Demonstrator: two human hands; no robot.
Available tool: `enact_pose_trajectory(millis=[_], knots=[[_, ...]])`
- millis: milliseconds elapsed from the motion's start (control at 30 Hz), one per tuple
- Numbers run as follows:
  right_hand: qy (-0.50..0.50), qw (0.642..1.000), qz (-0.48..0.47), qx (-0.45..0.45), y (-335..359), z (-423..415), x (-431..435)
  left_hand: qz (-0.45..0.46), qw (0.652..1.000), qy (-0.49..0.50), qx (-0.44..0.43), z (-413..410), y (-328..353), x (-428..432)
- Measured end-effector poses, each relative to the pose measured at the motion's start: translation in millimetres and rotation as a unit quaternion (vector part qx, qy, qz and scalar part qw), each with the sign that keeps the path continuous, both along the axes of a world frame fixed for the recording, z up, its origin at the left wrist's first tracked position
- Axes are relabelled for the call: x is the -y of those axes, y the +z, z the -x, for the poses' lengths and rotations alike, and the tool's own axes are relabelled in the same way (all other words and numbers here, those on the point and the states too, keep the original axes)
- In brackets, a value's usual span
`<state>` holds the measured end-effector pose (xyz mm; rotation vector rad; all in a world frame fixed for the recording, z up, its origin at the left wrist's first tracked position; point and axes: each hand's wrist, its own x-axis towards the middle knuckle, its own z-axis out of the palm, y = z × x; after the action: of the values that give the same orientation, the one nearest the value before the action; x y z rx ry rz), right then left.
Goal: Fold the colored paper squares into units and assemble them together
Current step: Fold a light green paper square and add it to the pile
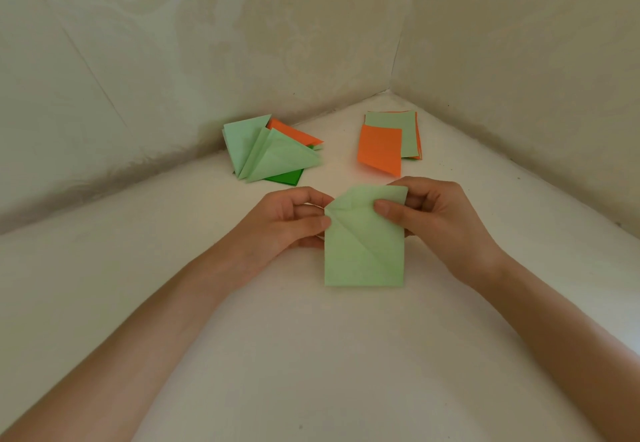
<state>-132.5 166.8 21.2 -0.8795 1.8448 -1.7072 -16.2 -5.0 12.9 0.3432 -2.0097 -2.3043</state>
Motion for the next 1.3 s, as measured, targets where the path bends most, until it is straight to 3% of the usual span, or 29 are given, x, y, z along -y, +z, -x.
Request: enact_pose_trajectory(millis=[200,400,600,900,1067,1300], knots=[[0.04,0.998,0.021,0.052,1,-1,0,0.005,0.998,0.06,-0.026,2,2,-3],[0.057,0.995,0.034,0.072,-2,2,0,0.024,0.997,0.051,-0.059,1,3,-2],[0.122,0.988,0.051,0.084,-5,4,-4,-0.013,0.996,0.045,-0.073,2,0,2],[0.103,0.982,0.002,-0.16,-9,-4,-7,0.026,0.997,0.063,-0.04,2,-3,0],[0.07,0.993,0.022,-0.096,-9,-2,-6,0.046,0.999,0.001,-0.021,1,-1,3],[0.031,0.999,0.038,0.023,-4,-1,-3,0.001,0.998,-0.045,-0.048,-1,0,4]])
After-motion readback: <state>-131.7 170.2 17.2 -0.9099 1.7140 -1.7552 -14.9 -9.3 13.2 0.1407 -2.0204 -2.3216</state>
